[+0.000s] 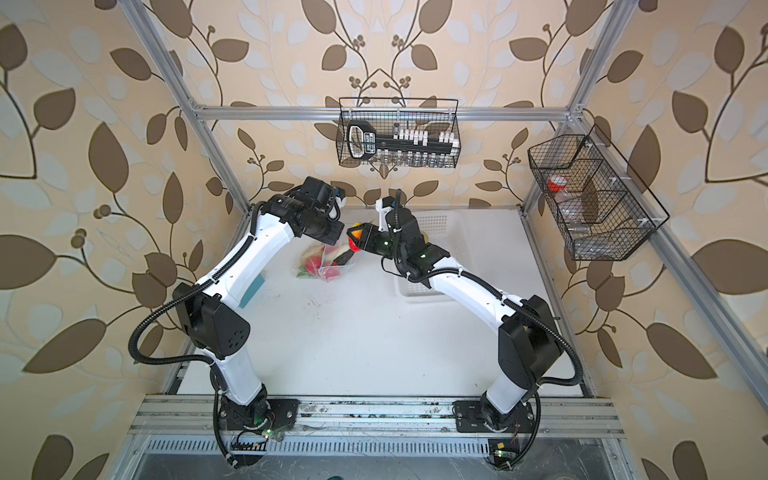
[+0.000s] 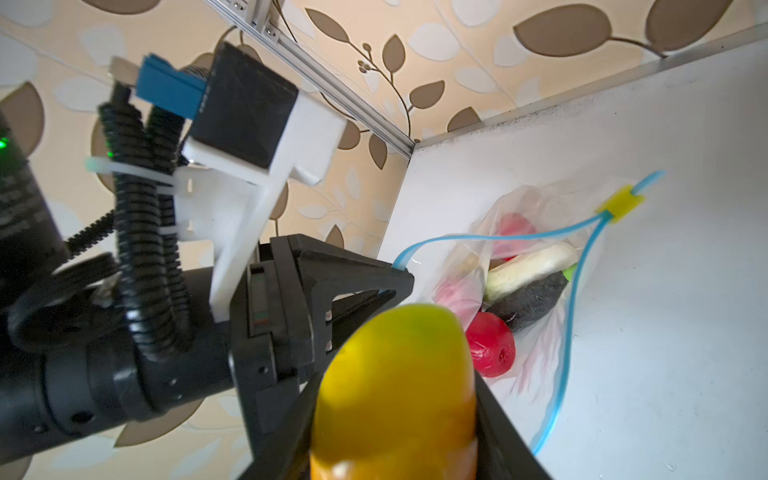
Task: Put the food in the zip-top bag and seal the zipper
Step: 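Carry the mango with the right gripper toward the bag mouth by the left gripper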
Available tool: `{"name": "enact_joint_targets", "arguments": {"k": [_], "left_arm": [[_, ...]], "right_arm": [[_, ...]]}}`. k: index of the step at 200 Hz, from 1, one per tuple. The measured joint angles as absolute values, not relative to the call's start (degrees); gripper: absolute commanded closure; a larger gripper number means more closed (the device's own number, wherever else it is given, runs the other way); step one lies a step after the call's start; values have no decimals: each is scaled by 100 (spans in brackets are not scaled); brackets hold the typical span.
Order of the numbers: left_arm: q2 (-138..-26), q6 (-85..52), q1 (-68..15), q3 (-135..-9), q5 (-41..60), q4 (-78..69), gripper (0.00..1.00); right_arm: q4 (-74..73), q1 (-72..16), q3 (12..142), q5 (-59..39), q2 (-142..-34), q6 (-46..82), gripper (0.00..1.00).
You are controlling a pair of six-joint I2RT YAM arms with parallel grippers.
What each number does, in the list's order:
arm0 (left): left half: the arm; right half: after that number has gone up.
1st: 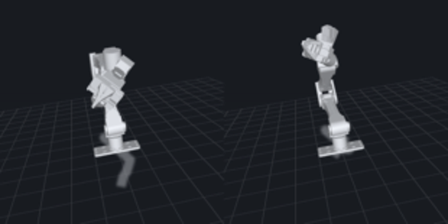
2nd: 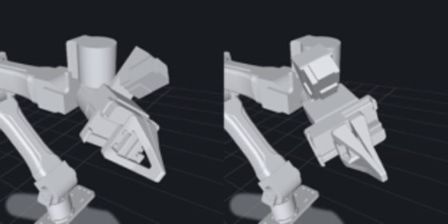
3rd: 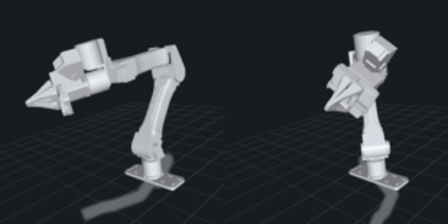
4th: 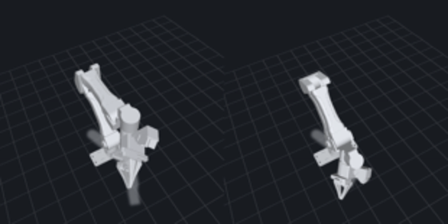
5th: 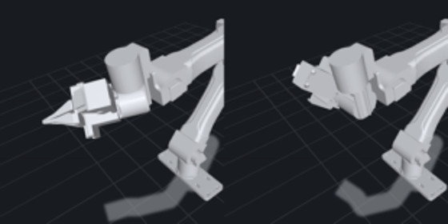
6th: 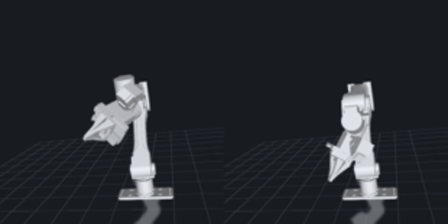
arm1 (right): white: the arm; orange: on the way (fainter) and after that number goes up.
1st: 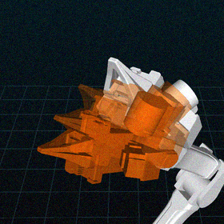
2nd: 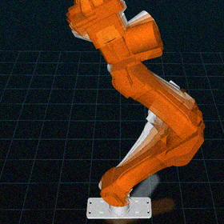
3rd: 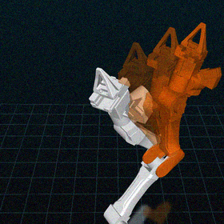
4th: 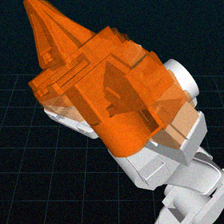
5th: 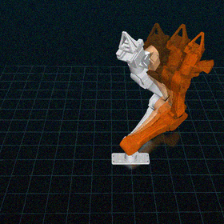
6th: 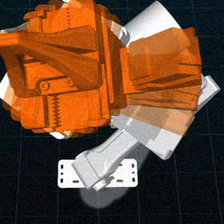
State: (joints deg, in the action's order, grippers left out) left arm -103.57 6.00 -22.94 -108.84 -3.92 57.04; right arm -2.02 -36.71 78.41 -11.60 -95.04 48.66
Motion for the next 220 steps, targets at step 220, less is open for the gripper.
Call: {"name": "enact_joint_targets", "arguments": {"k": [220], "left_arm": [[-10302,386,-2296,-11343,-554,5767,100]], "right_arm": [[440,-3863,8862,-987,-10777,5229,58]]}}
